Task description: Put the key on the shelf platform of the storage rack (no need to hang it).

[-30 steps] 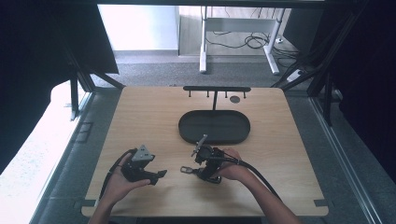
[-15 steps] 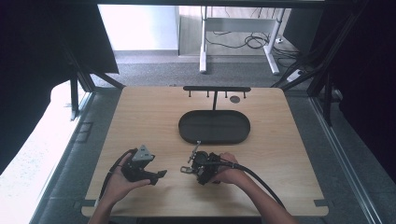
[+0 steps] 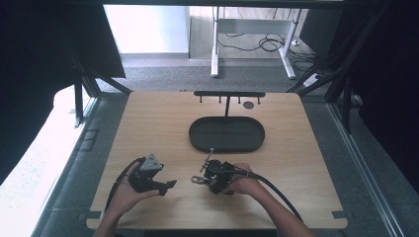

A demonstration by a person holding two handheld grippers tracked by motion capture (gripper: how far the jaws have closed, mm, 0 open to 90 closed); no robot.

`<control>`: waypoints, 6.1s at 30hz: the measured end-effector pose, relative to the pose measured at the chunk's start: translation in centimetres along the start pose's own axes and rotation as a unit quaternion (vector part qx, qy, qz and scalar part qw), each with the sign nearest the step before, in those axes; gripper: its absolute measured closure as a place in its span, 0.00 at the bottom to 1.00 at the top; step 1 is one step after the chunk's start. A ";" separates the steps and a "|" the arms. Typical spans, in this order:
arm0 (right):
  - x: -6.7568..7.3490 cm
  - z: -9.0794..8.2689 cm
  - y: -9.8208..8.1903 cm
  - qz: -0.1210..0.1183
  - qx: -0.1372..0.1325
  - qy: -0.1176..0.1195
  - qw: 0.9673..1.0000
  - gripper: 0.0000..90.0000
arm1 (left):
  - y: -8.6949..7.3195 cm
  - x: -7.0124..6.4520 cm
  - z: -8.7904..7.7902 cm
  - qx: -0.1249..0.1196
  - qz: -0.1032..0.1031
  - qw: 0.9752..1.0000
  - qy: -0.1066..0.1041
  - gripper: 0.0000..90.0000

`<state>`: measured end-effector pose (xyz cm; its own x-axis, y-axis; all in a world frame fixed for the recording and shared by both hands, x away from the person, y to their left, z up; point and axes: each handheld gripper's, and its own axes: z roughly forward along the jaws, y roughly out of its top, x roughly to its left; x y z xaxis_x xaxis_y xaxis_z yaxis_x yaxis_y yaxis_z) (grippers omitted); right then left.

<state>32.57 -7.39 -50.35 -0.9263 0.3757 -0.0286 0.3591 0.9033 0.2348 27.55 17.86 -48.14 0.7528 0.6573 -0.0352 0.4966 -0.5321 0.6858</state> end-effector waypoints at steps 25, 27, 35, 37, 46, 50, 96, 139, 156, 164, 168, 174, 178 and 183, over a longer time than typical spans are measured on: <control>-0.6 -5.8 -1.4 0.010 -0.084 -0.022 0.996 0.56 | 0.0 0.0 0.1 0.002 0.005 1.000 0.003 0.27; -0.8 -6.3 -1.5 0.012 -0.089 -0.026 0.996 0.55 | 0.0 0.0 0.1 0.001 0.004 1.000 0.004 0.27; -1.5 -7.9 -1.9 0.019 -0.101 -0.038 0.994 0.55 | 0.0 0.0 0.2 0.002 0.004 1.000 0.004 0.27; -1.5 -8.0 -1.9 0.018 -0.101 -0.039 0.994 0.56 | 0.0 0.0 0.2 0.003 0.006 1.000 0.003 0.27; -1.9 -8.3 -1.5 0.022 -0.101 -0.045 0.994 0.56 | -0.1 0.1 0.3 0.001 0.002 1.000 0.003 0.27; -2.2 -8.5 -1.6 0.028 -0.105 -0.042 0.993 0.56 | -0.1 0.1 0.4 0.004 0.004 1.000 0.003 0.27; -1.7 -8.9 0.0 0.010 -0.109 -0.038 0.993 0.55 | -0.2 -0.4 2.0 0.034 0.009 0.999 -0.009 0.27; -0.2 -7.1 0.8 -0.022 -0.085 -0.053 0.995 0.55 | -0.6 -0.6 3.2 0.067 0.013 0.998 -0.018 0.25; -0.1 -7.0 1.0 -0.025 -0.089 -0.051 0.994 0.55 | -0.7 -0.8 3.9 0.081 0.019 0.996 -0.021 0.24; -0.3 -7.0 1.2 -0.023 -0.090 -0.049 0.994 0.55 | -0.7 -0.8 4.0 0.083 0.018 0.996 -0.020 0.23; -0.4 -7.3 1.4 -0.019 -0.095 -0.048 0.994 0.55 | -0.7 -0.8 4.1 0.083 0.019 0.996 -0.021 0.23; -0.9 -7.5 2.0 -0.016 -0.102 -0.048 0.993 0.56 | -0.7 -0.8 4.0 0.081 0.019 0.996 -0.020 0.23; -1.5 -7.4 2.5 -0.015 -0.097 -0.050 0.994 0.56 | -0.7 -0.7 3.9 0.080 0.018 0.996 -0.019 0.23; -2.1 -7.5 2.8 -0.009 -0.095 -0.051 0.994 0.56 | -0.7 -0.7 3.9 0.081 0.018 0.996 -0.019 0.23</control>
<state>34.71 -7.17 -42.37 -0.9125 0.3875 -0.1311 0.3051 0.8582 0.4129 28.36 15.67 -51.47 0.7857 0.6171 -0.0423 0.5295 -0.6357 0.5617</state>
